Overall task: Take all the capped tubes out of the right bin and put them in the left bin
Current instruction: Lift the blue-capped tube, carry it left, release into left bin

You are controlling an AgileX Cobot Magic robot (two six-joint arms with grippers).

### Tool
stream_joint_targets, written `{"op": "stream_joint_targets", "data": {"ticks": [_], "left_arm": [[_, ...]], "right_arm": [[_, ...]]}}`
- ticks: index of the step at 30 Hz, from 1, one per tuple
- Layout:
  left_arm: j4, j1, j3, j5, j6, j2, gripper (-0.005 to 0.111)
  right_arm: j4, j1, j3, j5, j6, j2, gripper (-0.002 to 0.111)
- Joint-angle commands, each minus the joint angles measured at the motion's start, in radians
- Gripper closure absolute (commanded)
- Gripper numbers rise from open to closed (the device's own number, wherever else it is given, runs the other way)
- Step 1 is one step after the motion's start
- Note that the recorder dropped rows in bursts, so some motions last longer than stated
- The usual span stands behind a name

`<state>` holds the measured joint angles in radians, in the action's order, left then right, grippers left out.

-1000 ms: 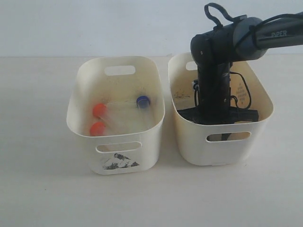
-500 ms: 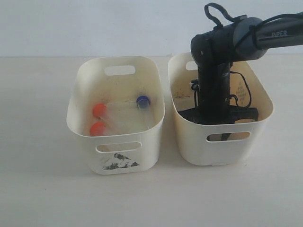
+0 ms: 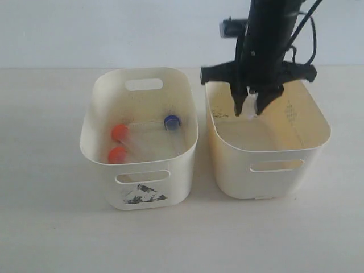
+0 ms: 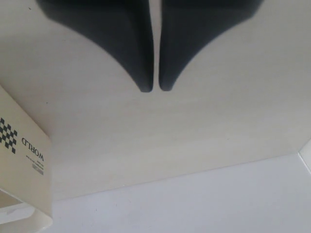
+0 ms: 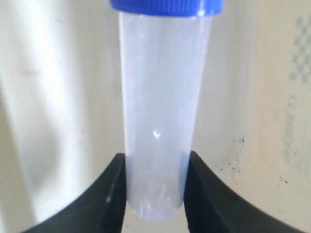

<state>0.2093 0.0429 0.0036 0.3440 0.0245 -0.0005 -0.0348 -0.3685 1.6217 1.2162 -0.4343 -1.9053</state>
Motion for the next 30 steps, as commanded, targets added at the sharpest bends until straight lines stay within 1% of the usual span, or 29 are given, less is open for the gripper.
{"op": "stream_joint_targets", "data": {"ticks": [1,3,5,9,10,13,16,17,19,22,23,24,25,26,27,28,29,30], "left_arm": [[-0.004,0.001,-0.004,-0.005,0.010,0.000,0.102],[-0.004,0.001,-0.004,-0.005,0.010,0.000,0.102],[-0.004,0.001,-0.004,-0.005,0.010,0.000,0.102],[-0.004,0.001,-0.004,-0.005,0.010,0.000,0.102],[-0.004,0.001,-0.004,-0.005,0.010,0.000,0.102],[-0.004,0.001,-0.004,-0.005,0.010,0.000,0.102],[-0.004,0.001,-0.004,-0.005,0.010,0.000,0.102],[-0.004,0.001,-0.004,-0.005,0.010,0.000,0.102],[-0.004,0.001,-0.004,-0.005,0.010,0.000,0.102],[-0.004,0.001,-0.004,-0.005,0.010,0.000,0.102],[-0.004,0.001,-0.004,-0.005,0.010,0.000,0.102],[-0.004,0.001,-0.004,-0.005,0.010,0.000,0.102],[-0.004,0.001,-0.004,-0.005,0.010,0.000,0.102],[-0.004,0.001,-0.004,-0.005,0.010,0.000,0.102],[-0.004,0.001,-0.004,-0.005,0.010,0.000,0.102],[-0.004,0.001,-0.004,-0.005,0.010,0.000,0.102],[-0.004,0.001,-0.004,-0.005,0.010,0.000,0.102],[-0.004,0.001,-0.004,-0.005,0.010,0.000,0.102]], "right_arm": [[0.008,-0.002,0.074,0.005,0.007,0.132,0.108],[0.067,-0.002,0.089,0.005,0.007,0.195,0.108],[0.210,-0.002,0.089,-0.003,0.029,0.232,0.108],[0.457,-0.014,0.089,-0.094,0.233,0.239,0.108],[0.489,-0.028,0.089,-0.127,0.304,0.237,0.108],[0.491,-0.085,0.089,-0.217,0.472,0.220,0.108],[0.491,-0.137,0.089,-0.263,0.548,0.190,0.106],[0.481,-0.150,0.089,-0.269,0.557,0.178,0.103],[0.448,-0.178,0.089,-0.273,0.576,0.144,0.090],[0.383,-0.199,0.089,-0.285,0.576,0.088,0.058],[0.376,-0.199,0.089,-0.281,0.572,0.068,0.051],[0.374,-0.199,0.089,-0.258,0.541,0.048,0.051],[0.374,-0.199,0.089,-0.240,0.479,0.033,0.056],[0.366,-0.199,0.089,-0.229,0.434,0.023,0.066],[0.350,-0.199,0.089,-0.219,0.403,0.016,0.085],[0.326,-0.199,0.089,-0.212,0.403,0.014,0.101],[0.308,-0.199,0.089,-0.206,0.398,0.014,0.107],[0.286,-0.199,0.089,-0.196,0.398,0.017,0.106]]}}
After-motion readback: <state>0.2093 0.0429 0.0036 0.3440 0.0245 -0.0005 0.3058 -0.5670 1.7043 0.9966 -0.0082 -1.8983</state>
